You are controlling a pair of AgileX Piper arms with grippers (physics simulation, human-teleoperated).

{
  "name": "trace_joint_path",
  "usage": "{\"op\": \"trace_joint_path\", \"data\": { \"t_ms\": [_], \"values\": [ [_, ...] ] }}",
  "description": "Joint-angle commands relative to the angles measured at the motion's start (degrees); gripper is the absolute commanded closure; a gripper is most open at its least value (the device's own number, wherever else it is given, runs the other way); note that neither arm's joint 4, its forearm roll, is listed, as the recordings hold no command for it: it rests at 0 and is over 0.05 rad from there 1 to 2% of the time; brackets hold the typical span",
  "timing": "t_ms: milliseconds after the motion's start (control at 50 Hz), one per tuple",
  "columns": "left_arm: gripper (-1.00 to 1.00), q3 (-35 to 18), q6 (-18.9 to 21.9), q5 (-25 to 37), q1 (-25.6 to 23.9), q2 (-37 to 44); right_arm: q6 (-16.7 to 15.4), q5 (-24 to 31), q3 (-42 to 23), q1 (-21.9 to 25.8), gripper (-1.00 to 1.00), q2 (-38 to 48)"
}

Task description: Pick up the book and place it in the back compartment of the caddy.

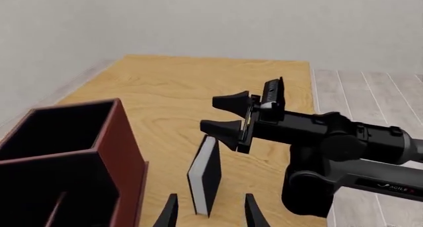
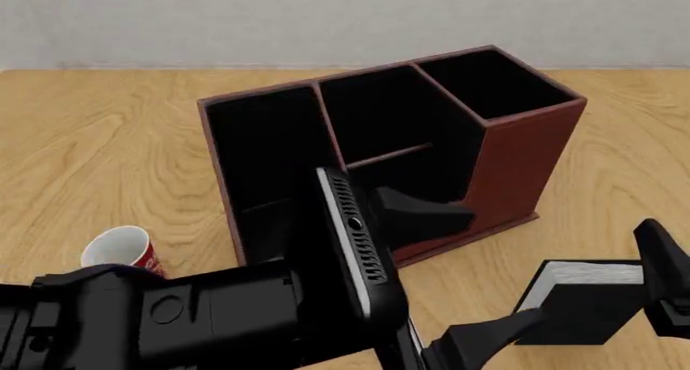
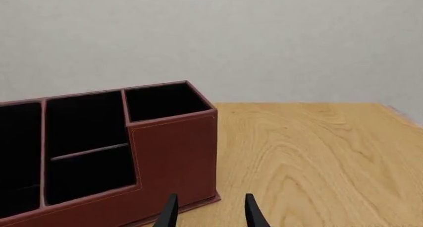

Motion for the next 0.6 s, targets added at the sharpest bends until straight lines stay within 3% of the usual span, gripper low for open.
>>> {"op": "trace_joint_path", "data": {
  "t_ms": [20, 100, 140, 300, 360, 600],
  "values": [
    [-1.00, -1.42, -0.54, -2.99, -0.19, 5.16, 0.16, 0.02, -0.03, -0.01, -1.00, 0.09],
    [-1.00, -3.16, -0.43, -2.39, -0.43, 7.05, -0.09, 0.05, -0.02, 0.01, -1.00, -0.08],
    [-1.00, -5.00, 2.26, -1.35, 0.63, 9.24, 0.42, -0.09, 0.00, -0.04, -1.00, 0.35],
    [-1.00, -8.42, 1.29, -0.28, -0.29, 11.95, 0.37, -0.35, 0.02, -0.04, -1.00, 0.56],
    [-1.00, -11.62, 0.57, 1.60, 2.05, 15.55, -0.34, -0.14, 0.00, 0.03, -1.00, -0.03],
    [-1.00, -15.97, 2.05, 2.73, -1.12, 20.01, 0.24, -0.63, 0.05, -0.03, -1.00, 0.74]
  ]
}}
